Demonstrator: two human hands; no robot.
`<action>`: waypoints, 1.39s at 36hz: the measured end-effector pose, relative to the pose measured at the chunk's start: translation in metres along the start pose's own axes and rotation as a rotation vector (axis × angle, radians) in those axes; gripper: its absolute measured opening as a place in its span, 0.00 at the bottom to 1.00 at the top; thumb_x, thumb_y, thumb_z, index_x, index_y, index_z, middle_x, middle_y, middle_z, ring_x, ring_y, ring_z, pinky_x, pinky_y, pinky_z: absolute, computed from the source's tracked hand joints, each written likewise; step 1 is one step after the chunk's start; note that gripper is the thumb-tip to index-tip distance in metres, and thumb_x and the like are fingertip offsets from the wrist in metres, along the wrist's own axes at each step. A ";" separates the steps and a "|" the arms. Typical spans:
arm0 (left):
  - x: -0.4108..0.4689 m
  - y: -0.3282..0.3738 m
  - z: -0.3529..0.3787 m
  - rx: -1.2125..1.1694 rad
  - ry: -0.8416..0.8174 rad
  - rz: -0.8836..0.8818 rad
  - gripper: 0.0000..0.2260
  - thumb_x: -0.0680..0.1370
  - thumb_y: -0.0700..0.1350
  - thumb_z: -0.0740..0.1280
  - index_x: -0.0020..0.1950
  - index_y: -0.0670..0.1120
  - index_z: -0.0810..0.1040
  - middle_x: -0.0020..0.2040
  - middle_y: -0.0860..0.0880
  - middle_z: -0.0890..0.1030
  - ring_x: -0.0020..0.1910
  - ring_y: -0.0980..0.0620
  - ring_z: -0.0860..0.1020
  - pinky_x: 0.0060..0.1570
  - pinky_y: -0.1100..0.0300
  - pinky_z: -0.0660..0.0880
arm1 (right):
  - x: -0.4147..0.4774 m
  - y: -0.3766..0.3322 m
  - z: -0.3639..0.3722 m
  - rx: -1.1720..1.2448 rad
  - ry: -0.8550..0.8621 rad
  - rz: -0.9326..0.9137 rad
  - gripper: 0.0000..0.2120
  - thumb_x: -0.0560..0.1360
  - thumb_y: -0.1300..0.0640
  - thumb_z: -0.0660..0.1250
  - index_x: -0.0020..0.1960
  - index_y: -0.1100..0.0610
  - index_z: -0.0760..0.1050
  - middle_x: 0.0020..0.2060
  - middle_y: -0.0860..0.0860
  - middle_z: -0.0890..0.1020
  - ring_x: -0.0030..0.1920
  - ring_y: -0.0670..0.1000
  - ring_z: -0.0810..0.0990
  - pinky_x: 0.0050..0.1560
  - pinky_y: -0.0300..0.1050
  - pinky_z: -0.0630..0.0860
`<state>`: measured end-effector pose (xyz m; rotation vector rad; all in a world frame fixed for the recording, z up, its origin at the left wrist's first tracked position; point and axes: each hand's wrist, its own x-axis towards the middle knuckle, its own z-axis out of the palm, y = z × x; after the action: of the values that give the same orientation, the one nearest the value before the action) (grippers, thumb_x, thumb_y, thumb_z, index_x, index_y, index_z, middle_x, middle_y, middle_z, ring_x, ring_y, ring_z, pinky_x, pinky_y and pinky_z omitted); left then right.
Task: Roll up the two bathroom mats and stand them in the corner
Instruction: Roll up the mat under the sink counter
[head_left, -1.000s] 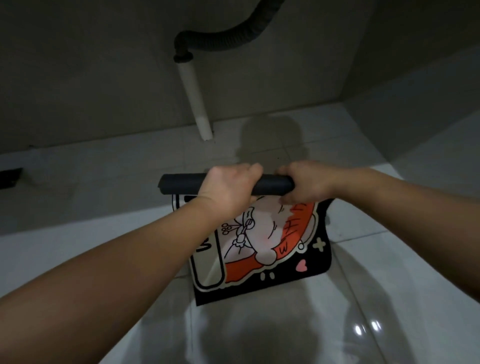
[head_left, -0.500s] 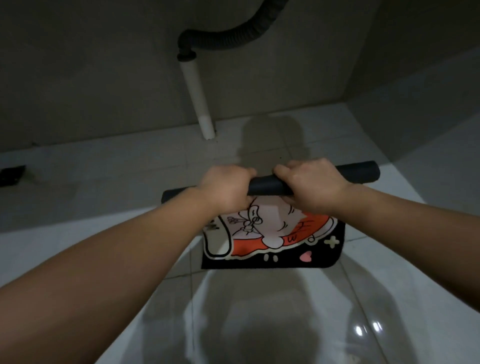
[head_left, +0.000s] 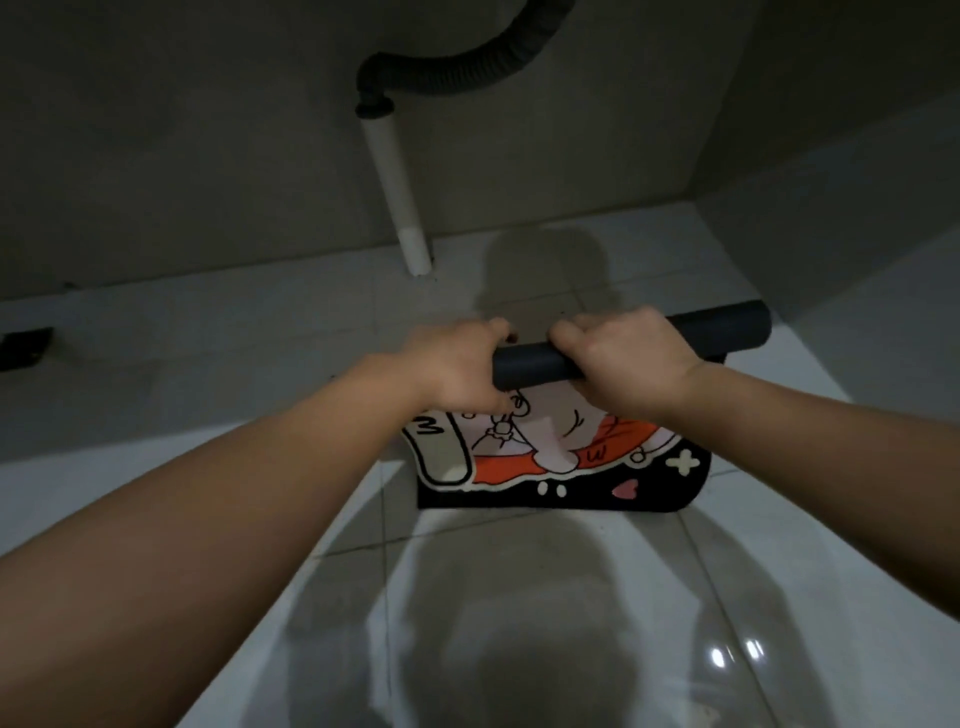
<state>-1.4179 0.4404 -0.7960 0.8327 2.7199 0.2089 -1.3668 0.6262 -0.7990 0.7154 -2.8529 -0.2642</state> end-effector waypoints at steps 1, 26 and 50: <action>0.000 0.001 0.000 -0.043 -0.030 0.007 0.19 0.68 0.52 0.73 0.54 0.52 0.70 0.48 0.50 0.77 0.40 0.51 0.74 0.32 0.61 0.66 | 0.000 0.000 0.002 -0.005 0.035 -0.015 0.09 0.73 0.56 0.64 0.52 0.56 0.72 0.41 0.53 0.79 0.38 0.57 0.79 0.31 0.45 0.62; 0.007 -0.006 0.005 -0.180 -0.084 -0.027 0.34 0.66 0.55 0.75 0.69 0.52 0.66 0.57 0.51 0.76 0.52 0.50 0.76 0.48 0.60 0.72 | 0.007 0.007 0.002 0.069 -0.099 0.081 0.09 0.73 0.53 0.62 0.52 0.52 0.71 0.39 0.50 0.79 0.40 0.56 0.80 0.34 0.45 0.66; 0.006 0.000 0.018 0.157 0.141 0.072 0.20 0.70 0.54 0.70 0.57 0.51 0.69 0.50 0.49 0.78 0.48 0.47 0.78 0.39 0.57 0.68 | 0.011 0.003 0.013 0.092 -0.172 0.049 0.10 0.71 0.56 0.64 0.52 0.53 0.70 0.38 0.51 0.78 0.39 0.56 0.79 0.34 0.45 0.65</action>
<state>-1.4167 0.4446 -0.8148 0.9957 2.8696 0.0720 -1.3809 0.6255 -0.8093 0.6681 -3.0588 -0.1964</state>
